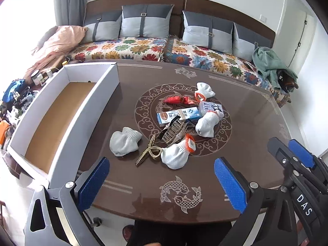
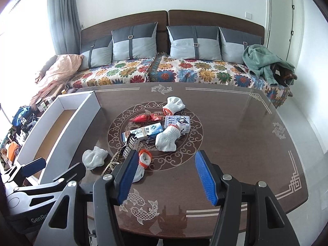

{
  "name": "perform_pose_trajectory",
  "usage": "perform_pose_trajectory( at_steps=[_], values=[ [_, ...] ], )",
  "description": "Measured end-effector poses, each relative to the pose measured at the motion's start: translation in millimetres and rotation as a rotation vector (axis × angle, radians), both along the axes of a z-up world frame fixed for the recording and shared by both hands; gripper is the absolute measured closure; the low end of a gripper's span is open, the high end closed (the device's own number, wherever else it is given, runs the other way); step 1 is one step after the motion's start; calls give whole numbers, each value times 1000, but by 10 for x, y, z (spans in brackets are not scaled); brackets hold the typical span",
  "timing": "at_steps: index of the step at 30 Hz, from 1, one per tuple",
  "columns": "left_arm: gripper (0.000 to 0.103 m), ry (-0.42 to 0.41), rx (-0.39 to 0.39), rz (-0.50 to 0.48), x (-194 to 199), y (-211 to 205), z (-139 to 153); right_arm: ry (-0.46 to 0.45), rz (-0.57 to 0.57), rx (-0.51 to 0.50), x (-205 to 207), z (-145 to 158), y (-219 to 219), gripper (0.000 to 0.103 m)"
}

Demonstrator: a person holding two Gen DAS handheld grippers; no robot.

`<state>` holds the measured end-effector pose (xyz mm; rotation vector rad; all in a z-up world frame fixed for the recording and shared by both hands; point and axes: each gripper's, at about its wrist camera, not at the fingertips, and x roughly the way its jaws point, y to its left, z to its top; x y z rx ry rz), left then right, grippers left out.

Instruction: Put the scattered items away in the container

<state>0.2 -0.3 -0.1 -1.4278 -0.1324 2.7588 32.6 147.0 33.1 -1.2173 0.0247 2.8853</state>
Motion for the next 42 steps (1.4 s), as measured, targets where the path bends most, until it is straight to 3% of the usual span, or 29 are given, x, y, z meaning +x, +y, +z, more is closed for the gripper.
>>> perform_pose_trajectory(
  at_steps=[8, 13, 32, 42],
  values=[
    [0, 4, -4, 1, 92, -73, 1, 5, -8, -46, 76, 24, -4, 44],
    [0, 40, -45, 18, 318, -12, 64, 14, 2, -33, 235, 74, -61, 44],
    [0, 127, -64, 56, 1215, -158, 363, 114, 32, -27, 1086, 356, -179, 44],
    [0, 136, -68, 71, 1274, -178, 355, 133, -1, -53, 1190, 457, -129, 44]
  ],
)
